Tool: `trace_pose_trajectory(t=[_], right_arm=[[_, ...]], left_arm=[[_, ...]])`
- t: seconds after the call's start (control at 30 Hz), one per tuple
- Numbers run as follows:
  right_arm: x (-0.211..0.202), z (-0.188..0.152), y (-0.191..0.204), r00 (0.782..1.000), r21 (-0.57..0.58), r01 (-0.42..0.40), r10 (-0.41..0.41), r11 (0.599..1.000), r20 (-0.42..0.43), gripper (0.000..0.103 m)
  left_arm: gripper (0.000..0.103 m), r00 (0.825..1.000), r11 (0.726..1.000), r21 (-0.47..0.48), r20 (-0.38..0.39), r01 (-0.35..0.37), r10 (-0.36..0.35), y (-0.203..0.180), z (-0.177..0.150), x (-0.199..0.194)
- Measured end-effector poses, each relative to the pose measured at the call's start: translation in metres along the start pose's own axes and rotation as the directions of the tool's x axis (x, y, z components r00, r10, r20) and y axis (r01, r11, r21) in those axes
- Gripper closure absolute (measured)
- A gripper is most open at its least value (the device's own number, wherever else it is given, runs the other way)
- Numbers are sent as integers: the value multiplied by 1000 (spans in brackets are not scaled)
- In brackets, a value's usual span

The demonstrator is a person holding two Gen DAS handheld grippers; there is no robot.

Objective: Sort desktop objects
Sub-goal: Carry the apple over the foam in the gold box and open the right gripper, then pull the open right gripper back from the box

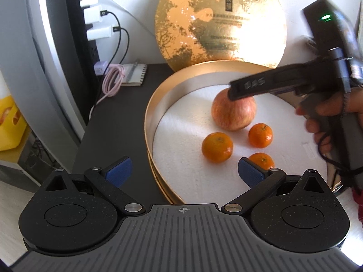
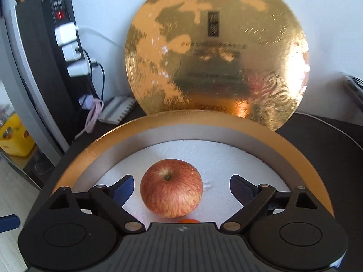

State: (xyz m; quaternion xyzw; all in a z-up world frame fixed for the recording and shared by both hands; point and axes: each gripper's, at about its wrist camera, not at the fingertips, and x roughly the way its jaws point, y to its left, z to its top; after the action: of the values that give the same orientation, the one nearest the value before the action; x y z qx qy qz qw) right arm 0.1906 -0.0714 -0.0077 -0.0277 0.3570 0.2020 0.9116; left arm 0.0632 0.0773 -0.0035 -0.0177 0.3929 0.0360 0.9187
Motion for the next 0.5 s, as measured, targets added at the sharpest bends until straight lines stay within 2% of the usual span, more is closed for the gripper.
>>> trace_pose_trajectory(t=[0.27,0.5], right_arm=[[-70,-43,-36,997,56,17,-21,998,73,7],[-113,-86,-43,994,78,39,-47,996,94,4]], left_arm=[[0,1000,999,39,-4,-7,7,-21,-3,-13],[0,1000,996,86,-17,-21,22,-46,-6,-22]])
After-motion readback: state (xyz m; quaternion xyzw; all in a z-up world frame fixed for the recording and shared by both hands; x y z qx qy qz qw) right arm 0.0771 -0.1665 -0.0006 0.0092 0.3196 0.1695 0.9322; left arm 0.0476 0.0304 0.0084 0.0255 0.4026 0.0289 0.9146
